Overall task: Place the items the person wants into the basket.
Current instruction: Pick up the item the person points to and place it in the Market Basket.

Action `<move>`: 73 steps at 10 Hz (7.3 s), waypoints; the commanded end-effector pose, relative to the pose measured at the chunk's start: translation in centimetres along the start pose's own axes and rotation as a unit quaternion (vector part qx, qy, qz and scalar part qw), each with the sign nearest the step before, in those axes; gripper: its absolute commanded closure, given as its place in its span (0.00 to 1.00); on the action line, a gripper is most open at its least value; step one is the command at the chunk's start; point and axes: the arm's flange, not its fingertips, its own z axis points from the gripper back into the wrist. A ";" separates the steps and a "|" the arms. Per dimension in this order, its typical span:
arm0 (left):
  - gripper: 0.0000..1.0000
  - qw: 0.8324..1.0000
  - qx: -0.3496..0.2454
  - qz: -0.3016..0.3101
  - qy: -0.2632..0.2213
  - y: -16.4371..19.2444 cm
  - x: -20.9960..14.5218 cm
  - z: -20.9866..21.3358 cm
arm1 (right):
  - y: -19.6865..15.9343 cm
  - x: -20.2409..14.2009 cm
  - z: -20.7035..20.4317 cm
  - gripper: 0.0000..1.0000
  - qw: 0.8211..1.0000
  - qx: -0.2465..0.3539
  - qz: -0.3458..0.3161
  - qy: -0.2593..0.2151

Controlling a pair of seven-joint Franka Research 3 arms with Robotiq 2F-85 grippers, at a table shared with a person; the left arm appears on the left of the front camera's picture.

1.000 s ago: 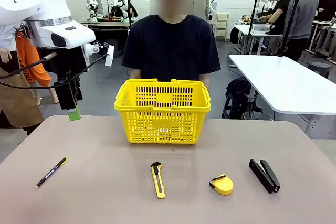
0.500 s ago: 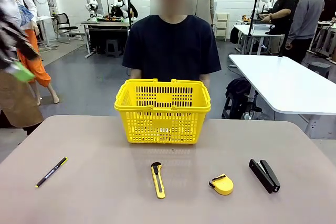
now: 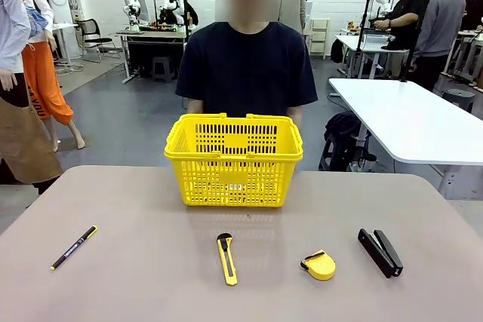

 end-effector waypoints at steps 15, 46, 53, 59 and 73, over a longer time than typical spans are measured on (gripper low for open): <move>0.00 0.998 -0.001 0.022 -0.055 -0.2 -3.6 -1.0 | 0.0 0.2 0.0 0.00 1.000 0.010 0.011 -0.008; 0.00 0.998 -0.001 0.022 -0.055 -0.2 -3.6 -1.0 | 5.6 2.3 -31.9 0.00 0.912 -0.196 -0.014 0.360; 0.00 0.998 -0.001 0.022 -0.055 -0.2 -3.6 -1.0 | 7.1 -9.2 -46.8 0.00 0.876 -0.266 -0.027 0.401; 0.00 0.998 -0.001 0.022 -0.055 -0.2 -3.6 -1.0 | 3.1 -15.2 -51.4 0.00 0.858 -0.282 0.037 0.428; 0.00 0.998 -0.001 0.022 -0.055 -0.2 -3.6 -1.0 | -0.1 -19.5 -56.0 0.00 0.836 -0.273 0.098 0.466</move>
